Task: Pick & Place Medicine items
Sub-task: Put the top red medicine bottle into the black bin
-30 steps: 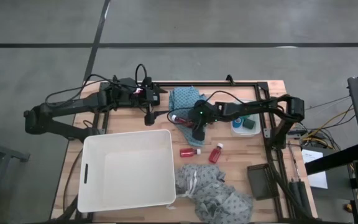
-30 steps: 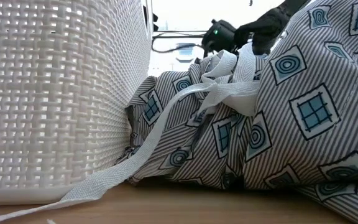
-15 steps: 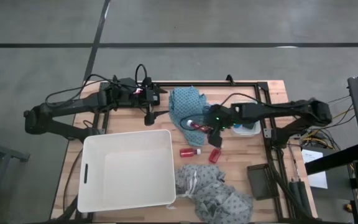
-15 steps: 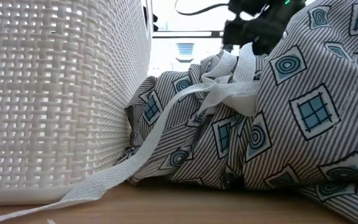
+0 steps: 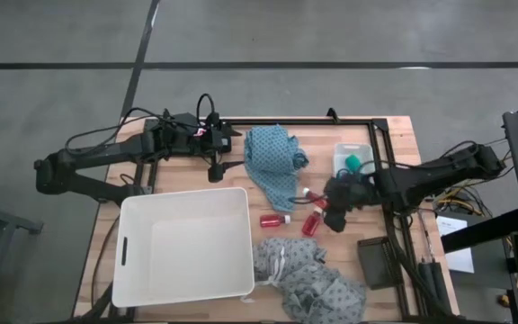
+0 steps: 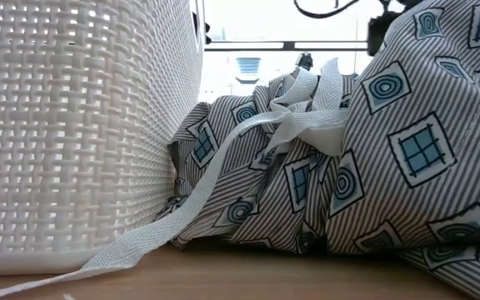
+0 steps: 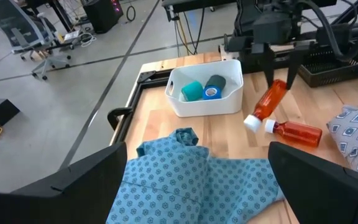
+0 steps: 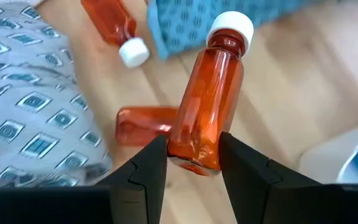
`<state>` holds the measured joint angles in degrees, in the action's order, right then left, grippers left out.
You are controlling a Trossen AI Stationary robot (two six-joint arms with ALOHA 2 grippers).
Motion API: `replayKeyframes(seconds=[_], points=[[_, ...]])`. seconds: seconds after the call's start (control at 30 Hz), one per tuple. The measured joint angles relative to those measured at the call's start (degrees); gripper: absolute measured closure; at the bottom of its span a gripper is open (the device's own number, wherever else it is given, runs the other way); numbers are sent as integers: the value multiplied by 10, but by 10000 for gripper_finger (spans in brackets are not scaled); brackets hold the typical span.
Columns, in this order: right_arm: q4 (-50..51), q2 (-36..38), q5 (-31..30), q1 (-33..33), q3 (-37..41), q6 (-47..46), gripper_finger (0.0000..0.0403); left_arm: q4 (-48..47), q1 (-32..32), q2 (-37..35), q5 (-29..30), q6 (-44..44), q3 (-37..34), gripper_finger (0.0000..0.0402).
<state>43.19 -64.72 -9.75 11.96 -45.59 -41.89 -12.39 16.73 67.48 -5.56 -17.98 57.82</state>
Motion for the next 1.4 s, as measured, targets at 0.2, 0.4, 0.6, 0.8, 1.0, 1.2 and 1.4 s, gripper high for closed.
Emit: replayKeyframes(seconds=[0.2,0.4,0.6,0.8,1.0,1.2,1.4], points=[[11,39,-35,92,54,-146,273,-8,0,0,0,0,0,7],[20,55,-66,181,103,-261,273,-18,0,0,0,1,0,7],[15,42,-73,246,140,-365,273,-18,0,0,0,1,0,7],[14,19,-74,283,152,-411,273,-18,0,0,0,1,0,7],[13,6,-71,299,153,-438,273,-18,0,0,0,0,0,7],[12,5,-72,301,151,-477,246,-18,0,0,0,0,0,7],[14,6,-84,301,148,-469,198,-19,0,0,0,0,0,7]])
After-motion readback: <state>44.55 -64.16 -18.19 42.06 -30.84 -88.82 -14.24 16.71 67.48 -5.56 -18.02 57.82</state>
